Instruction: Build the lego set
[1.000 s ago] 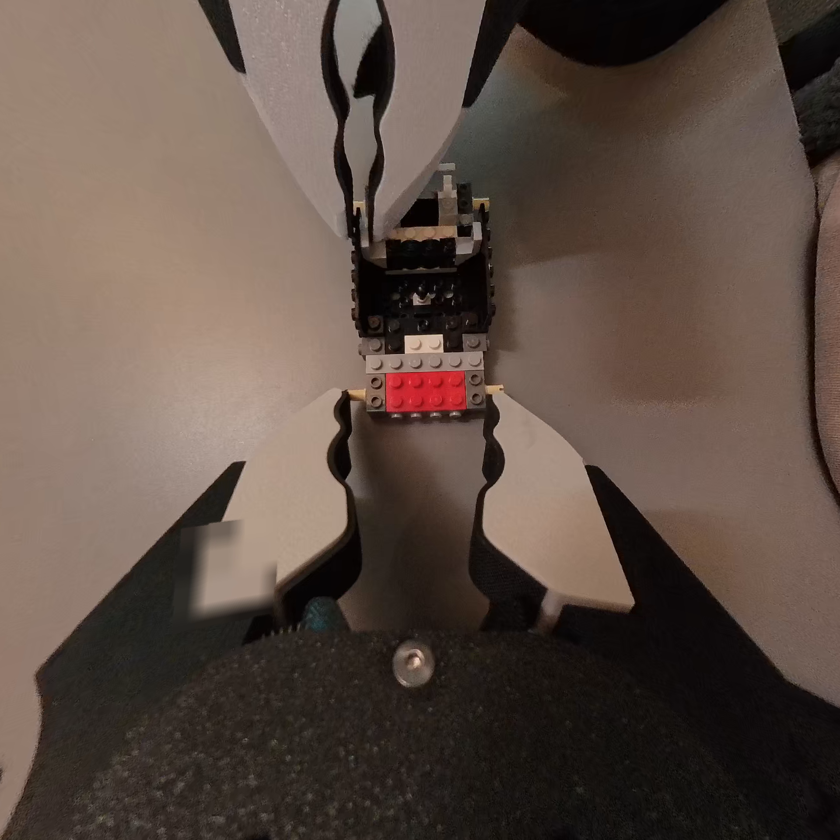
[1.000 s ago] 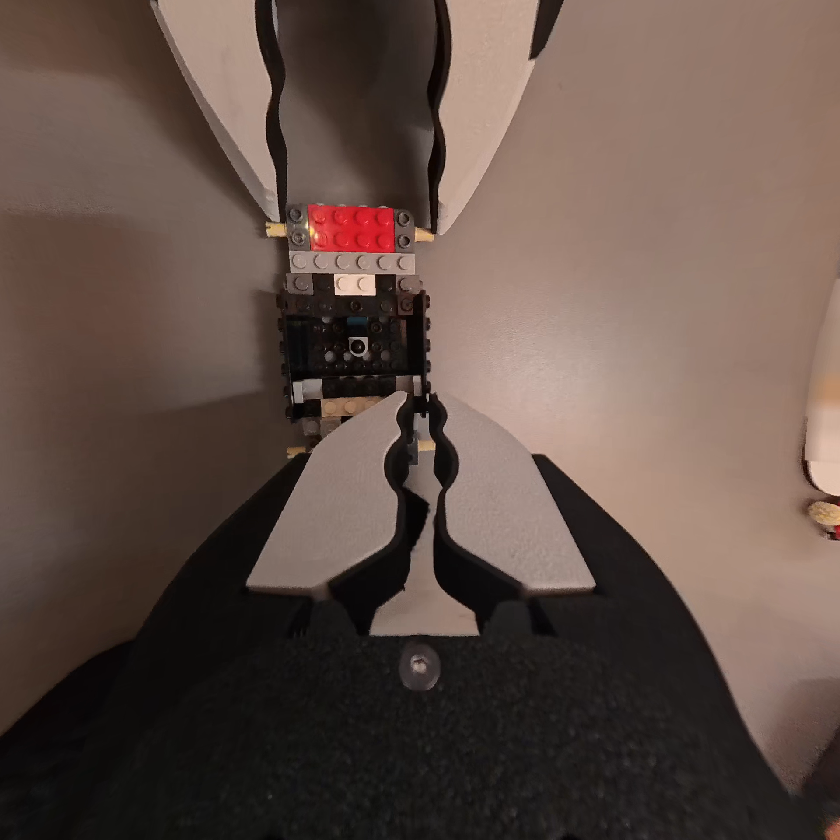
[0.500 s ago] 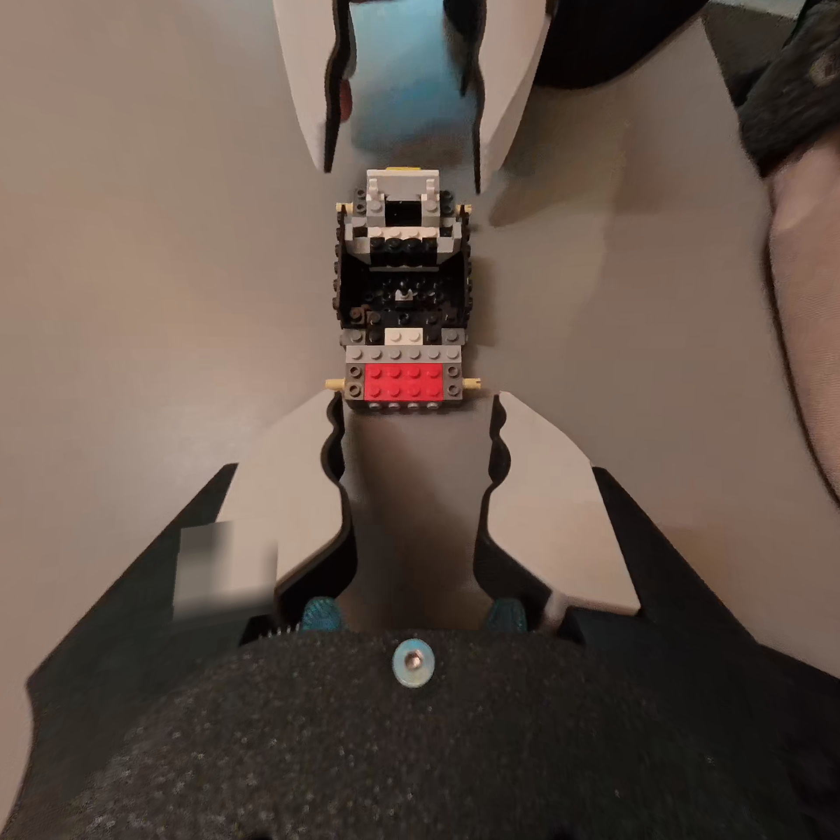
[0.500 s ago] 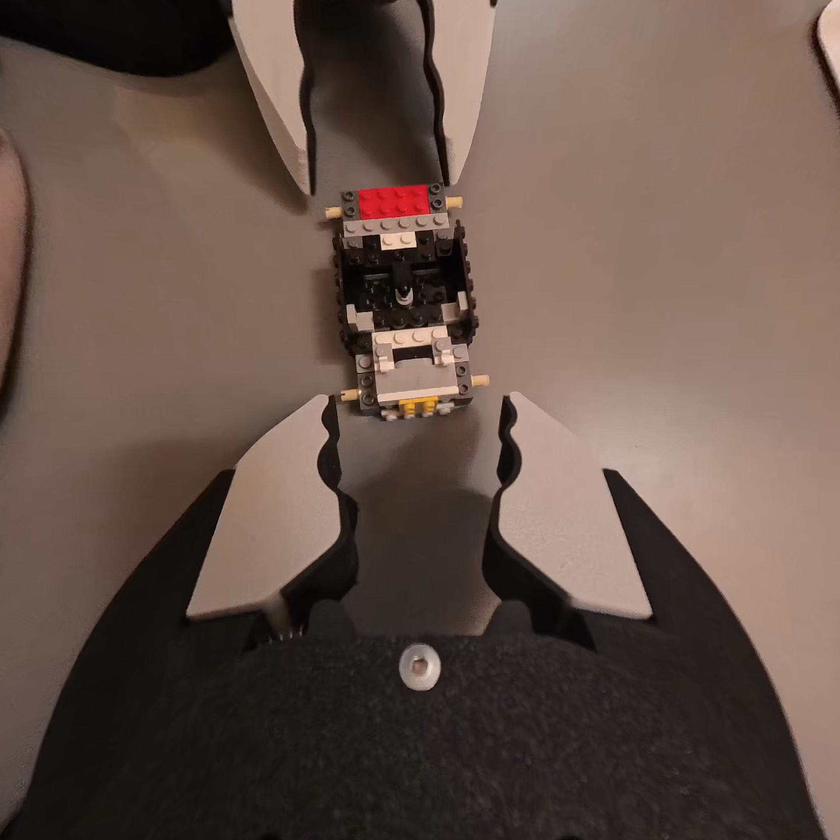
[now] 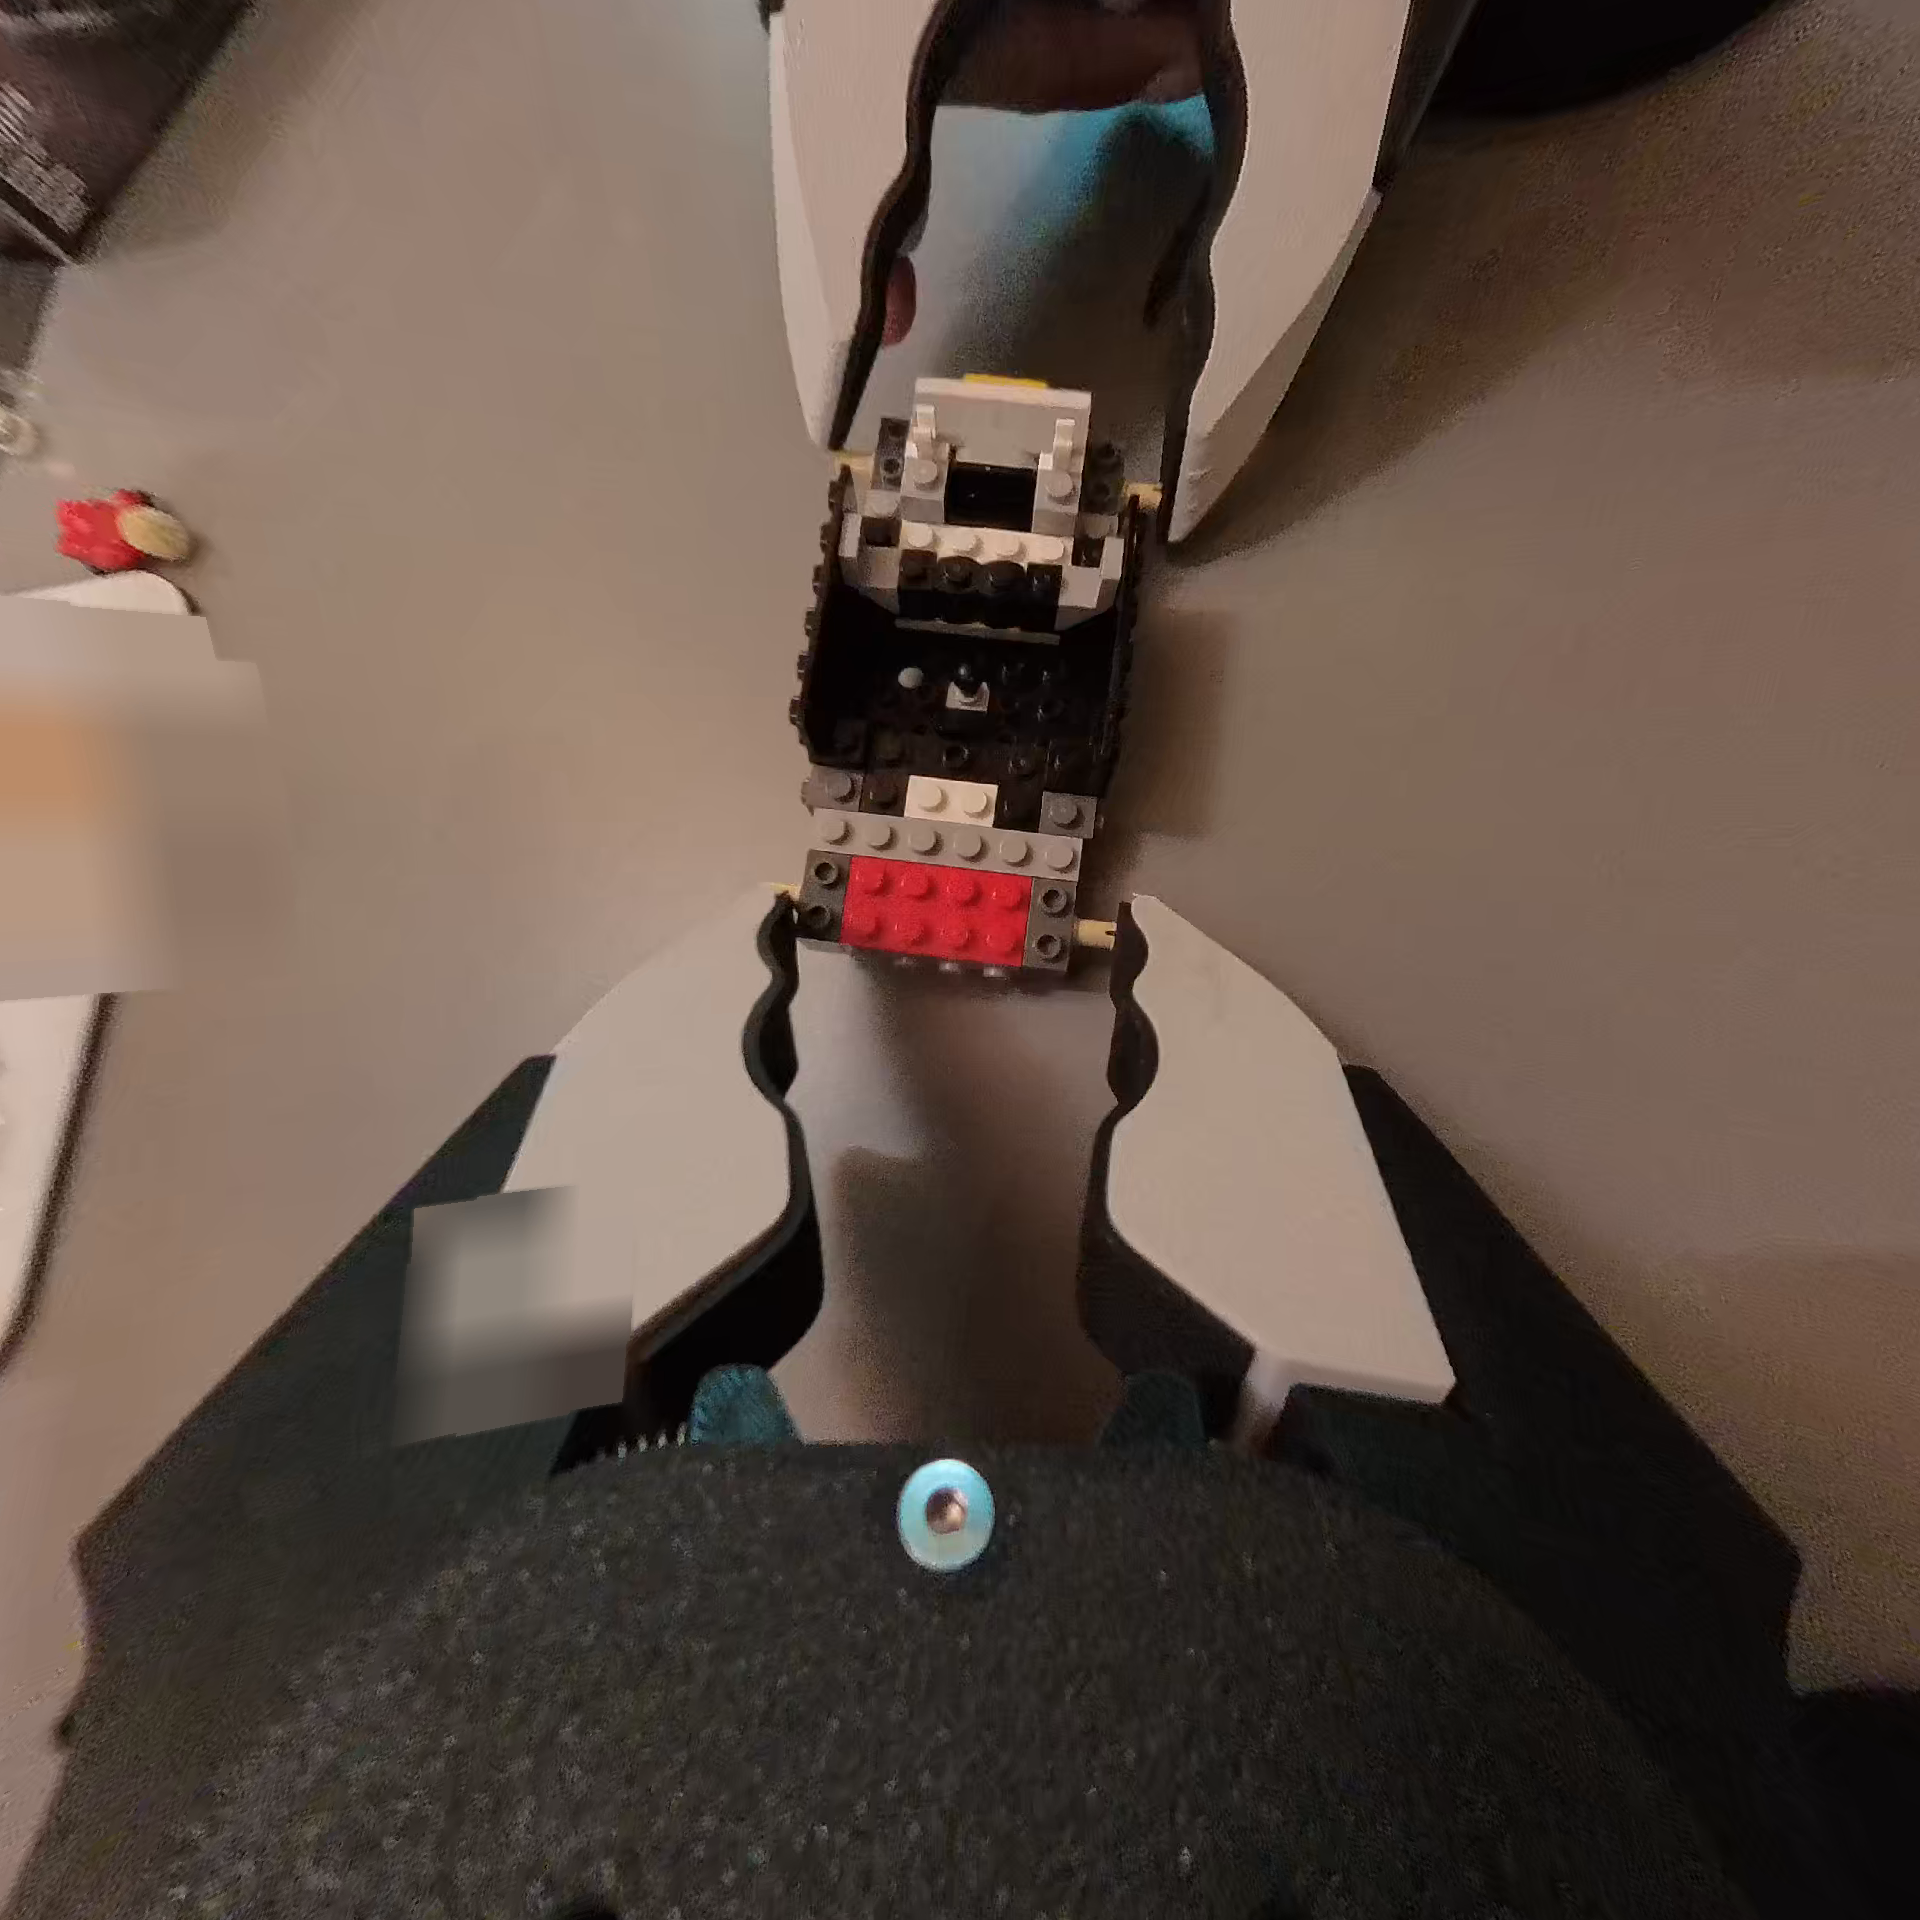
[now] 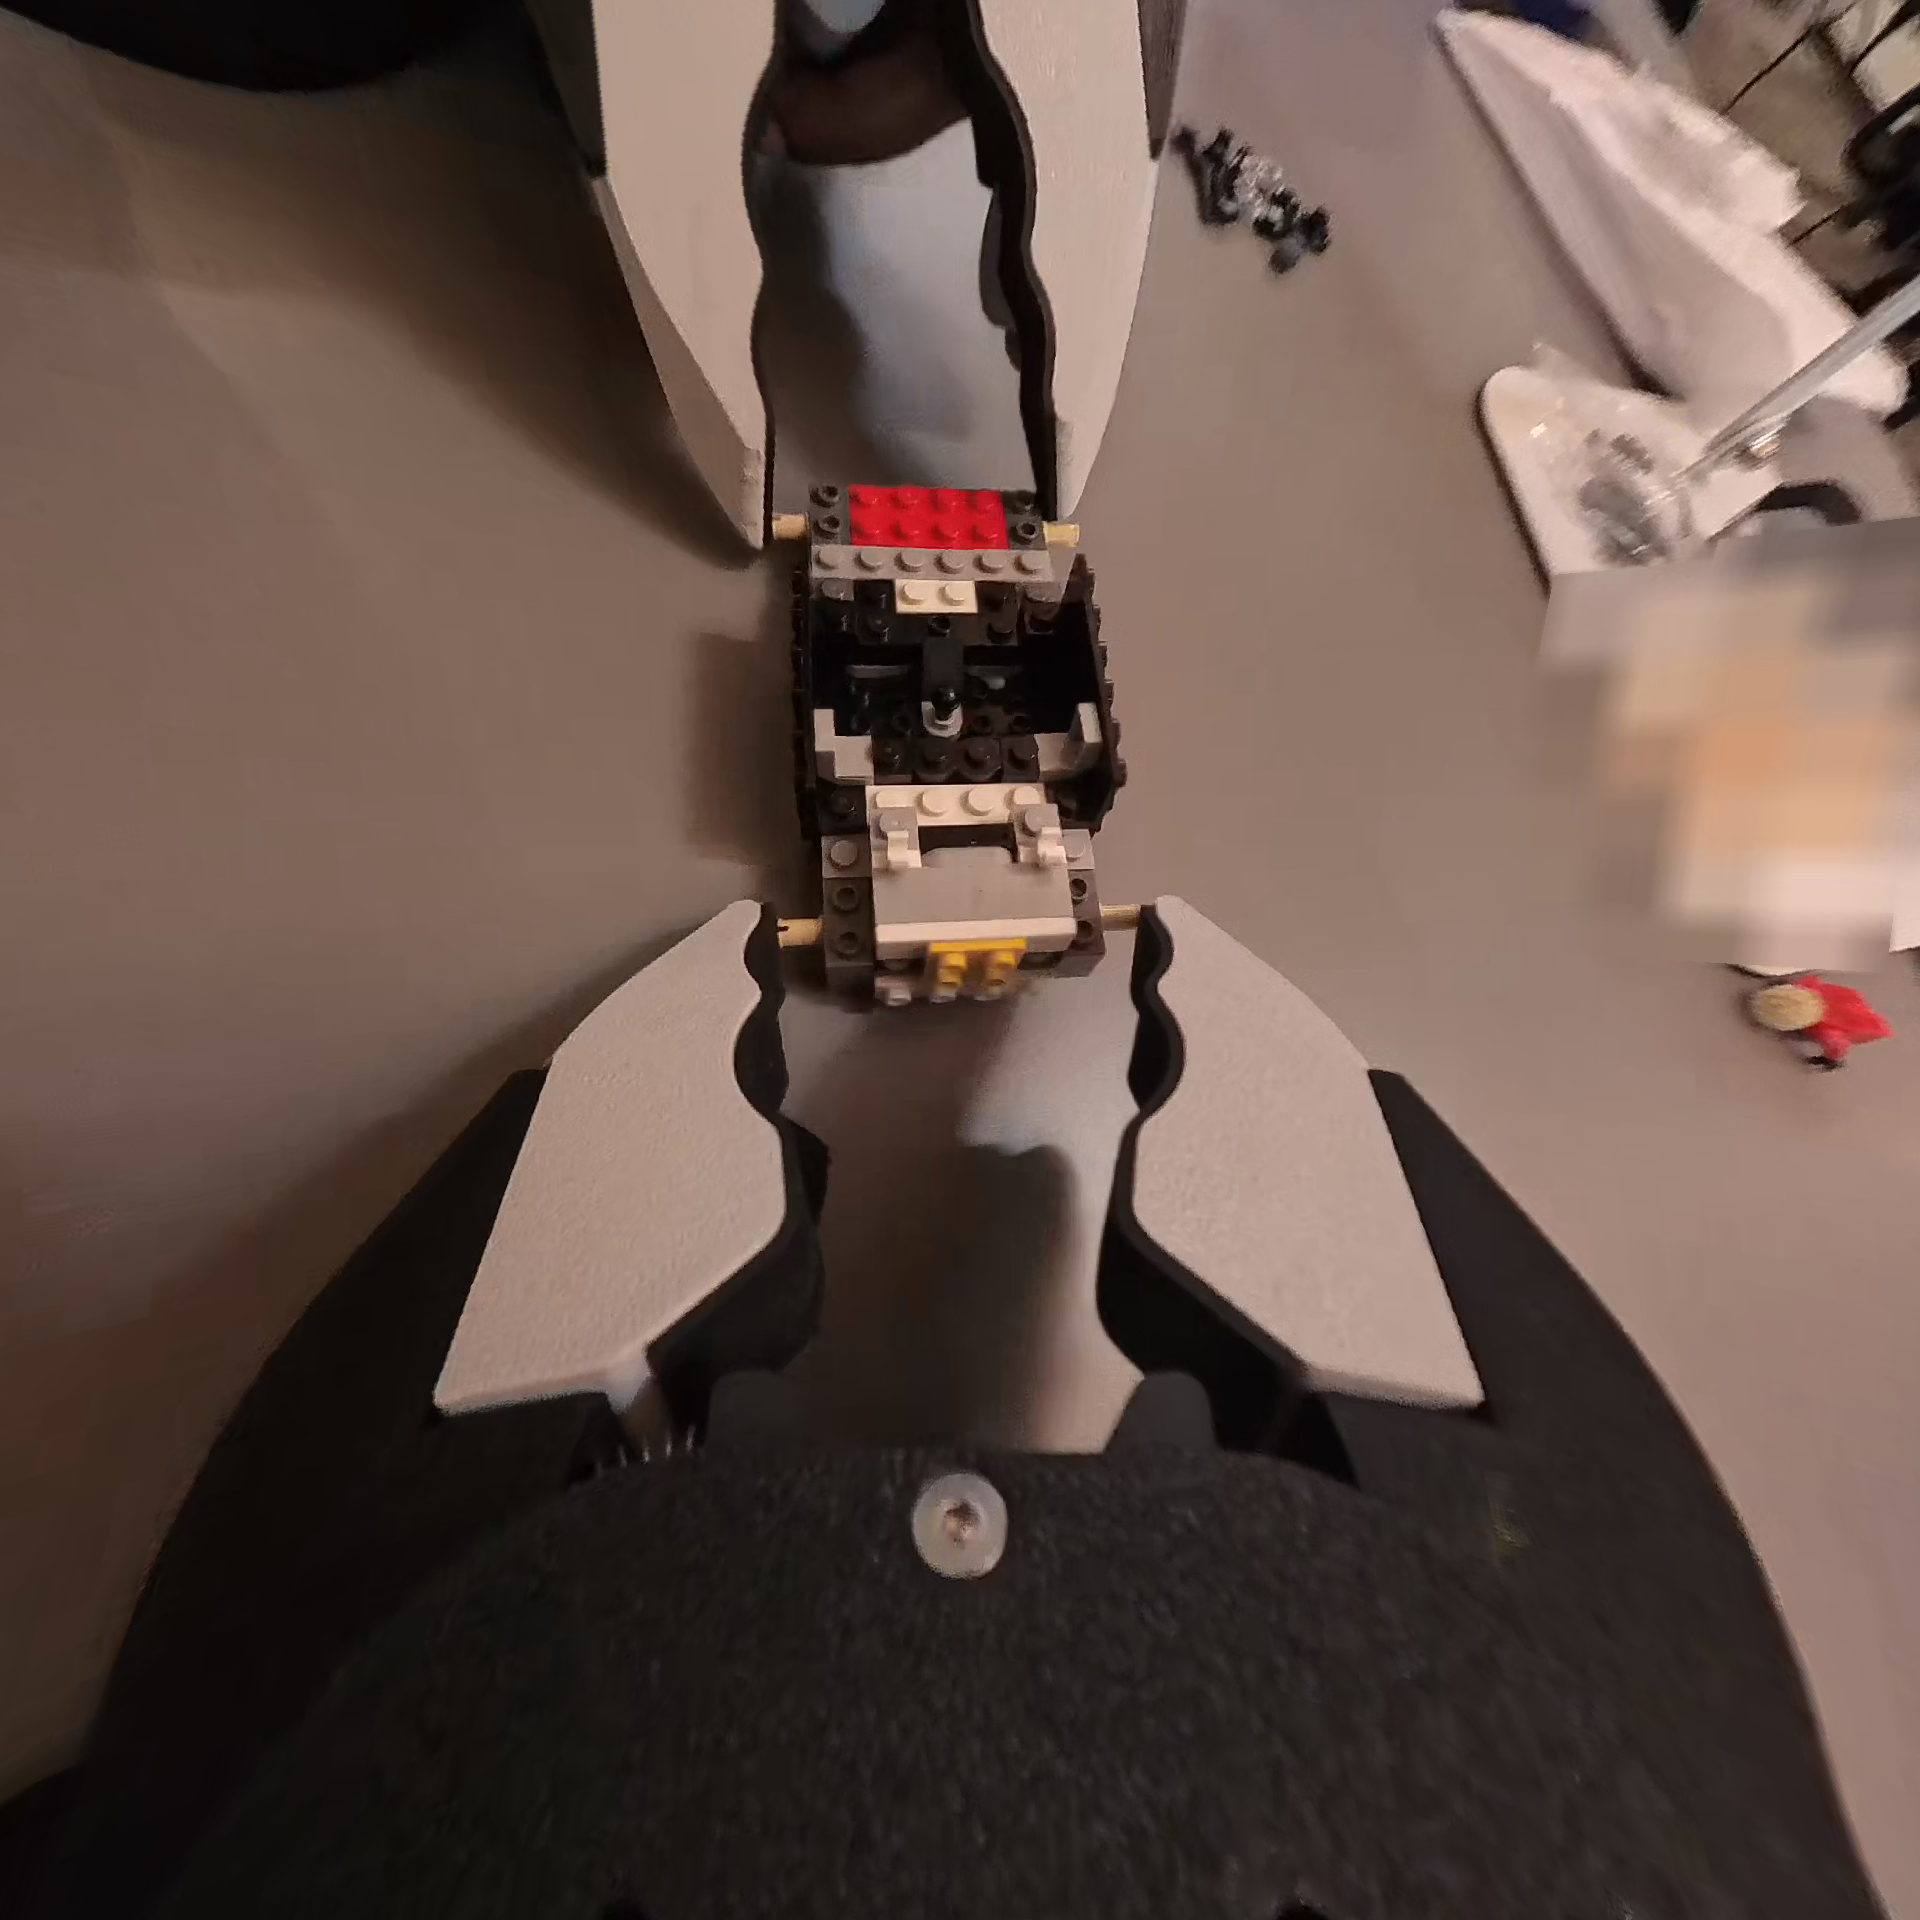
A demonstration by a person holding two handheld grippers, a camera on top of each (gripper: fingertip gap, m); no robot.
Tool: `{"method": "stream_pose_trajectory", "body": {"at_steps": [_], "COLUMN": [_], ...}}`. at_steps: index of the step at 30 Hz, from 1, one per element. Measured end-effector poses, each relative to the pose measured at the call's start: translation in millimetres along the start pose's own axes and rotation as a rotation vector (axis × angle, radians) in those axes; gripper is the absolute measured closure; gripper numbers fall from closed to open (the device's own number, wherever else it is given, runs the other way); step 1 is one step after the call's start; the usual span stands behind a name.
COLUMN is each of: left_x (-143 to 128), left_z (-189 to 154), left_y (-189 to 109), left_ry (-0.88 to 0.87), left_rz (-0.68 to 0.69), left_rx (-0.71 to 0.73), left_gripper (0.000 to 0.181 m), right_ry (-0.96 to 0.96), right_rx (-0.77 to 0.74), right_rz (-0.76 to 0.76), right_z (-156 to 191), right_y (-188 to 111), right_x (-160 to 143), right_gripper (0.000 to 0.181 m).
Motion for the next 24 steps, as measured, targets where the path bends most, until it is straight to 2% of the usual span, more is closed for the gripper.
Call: {"method": "stream_pose_trajectory", "body": {"at_steps": [6, 10, 11, 14, 19, 21, 24], "left_x": [6, 10, 11, 11, 10, 9, 11], "left_z": [20, 29, 32, 35, 35, 34, 32], "left_y": [2, 0, -2, -6, -7, -7, -8], "left_ry": [0.368, 0.456, 0.471, 0.502, 0.429, 0.293, -0.064], "left_rz": [0.024, -0.003, -0.004, -0.009, -0.042, -0.092, -0.201], "left_rx": [0.201, 0.291, 0.318, 0.350, 0.332, 0.285, 0.172], "left_gripper": [0.125, 0.126, 0.135, 0.131, 0.129, 0.129, 0.117], "right_ry": [-0.285, -0.482, -0.523, -0.604, -0.612, -0.614, -0.648], "right_rx": [-0.162, -0.265, -0.278, -0.326, -0.338, -0.345, -0.373], "right_rz": [-0.078, -0.053, -0.058, -0.060, -0.050, -0.050, -0.074], "right_z": [-16, -23, -23, -23, -24, -26, -27], "right_y": [-8, -9, -9, -9, -8, -8, -11], "right_x": [14, 17, 20, 26, 24, 24, 29], "right_gripper": [0.116, 0.116, 0.116, 0.117, 0.117, 0.117, 0.123]}}
Point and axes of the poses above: each gripper's, where its closed fingertips meet, y out along the fingers, x out of its top, z = x × y across the jaws, the point moved 1 cm from there along -y, back along the fingers, and after that the axes turned 10 degrees about -z, right-handed, at the moved point
